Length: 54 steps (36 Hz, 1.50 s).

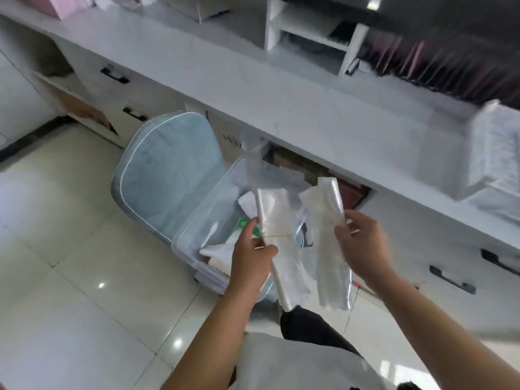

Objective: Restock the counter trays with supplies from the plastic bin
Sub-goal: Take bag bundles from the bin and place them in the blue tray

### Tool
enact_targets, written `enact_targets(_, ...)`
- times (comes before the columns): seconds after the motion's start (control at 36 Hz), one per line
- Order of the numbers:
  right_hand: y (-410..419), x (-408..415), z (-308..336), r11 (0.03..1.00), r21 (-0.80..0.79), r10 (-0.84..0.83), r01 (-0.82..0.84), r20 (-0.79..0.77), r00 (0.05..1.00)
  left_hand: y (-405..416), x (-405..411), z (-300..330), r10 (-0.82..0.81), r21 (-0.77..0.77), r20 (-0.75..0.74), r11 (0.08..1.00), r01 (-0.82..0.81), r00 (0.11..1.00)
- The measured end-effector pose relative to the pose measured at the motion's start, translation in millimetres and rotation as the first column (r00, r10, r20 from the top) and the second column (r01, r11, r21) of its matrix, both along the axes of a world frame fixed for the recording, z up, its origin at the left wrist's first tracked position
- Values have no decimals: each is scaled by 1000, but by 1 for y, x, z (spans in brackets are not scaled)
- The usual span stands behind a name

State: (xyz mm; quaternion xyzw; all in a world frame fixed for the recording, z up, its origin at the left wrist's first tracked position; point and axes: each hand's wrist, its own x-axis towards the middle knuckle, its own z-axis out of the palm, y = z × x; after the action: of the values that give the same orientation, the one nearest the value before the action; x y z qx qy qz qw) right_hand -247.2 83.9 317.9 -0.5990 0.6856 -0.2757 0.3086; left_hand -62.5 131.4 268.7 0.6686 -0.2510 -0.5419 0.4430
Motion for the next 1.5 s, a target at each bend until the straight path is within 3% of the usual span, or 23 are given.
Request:
enact_targets(0.11,34,2,6,1000,-3,-16,16,-168,986,10,-50,9,-122,-111,4,986,122,992)
enact_targets(0.31,76,-40,16,988,-25,-152,151,-113,982,27,-105,28,-323,-185,29,928,322,946)
enact_targets(0.42,87,-64,32,980,20,-197,198,-33,980,36,-136,40,-395,-223,35,892,393,918)
enact_targets(0.5,94,-95,44,986,28,-165,163,197,966,37,-160,47,-434,-253,21,869,425,901)
enact_targets(0.61,104,-156,52,960,170,-277,223,454,847,38,-197,54,-498,-275,-31,838,471,867)
enact_targets(0.75,126,-254,57,973,64,-229,220,335,914,43,-272,66,-641,-320,-152,752,576,752)
enact_targets(0.86,144,-323,56,972,90,-226,215,585,779,45,-344,70,-738,-375,-186,664,647,649)
enact_targets(1.08,173,-421,47,886,159,-415,435,689,595,52,-468,72,-852,-388,-184,521,761,490)
enact_targets(1.22,179,-456,41,852,258,-423,456,853,307,60,-526,72,-887,-322,-118,459,828,446)
enact_targets(1.31,176,-481,37,851,263,-396,454,891,225,46,-556,72,-896,-293,-51,436,851,441)
enact_targets(1.39,170,-518,36,789,222,-443,574,852,280,22,-583,77,-921,-275,-1,374,886,389)
enact_targets(1.44,166,-549,42,727,127,-506,674,763,402,4,-600,83,-936,-269,35,328,906,349)
enact_targets(1.5,160,-582,55,702,3,-583,712,577,572,-15,-618,91,-960,-281,80,236,930,268)
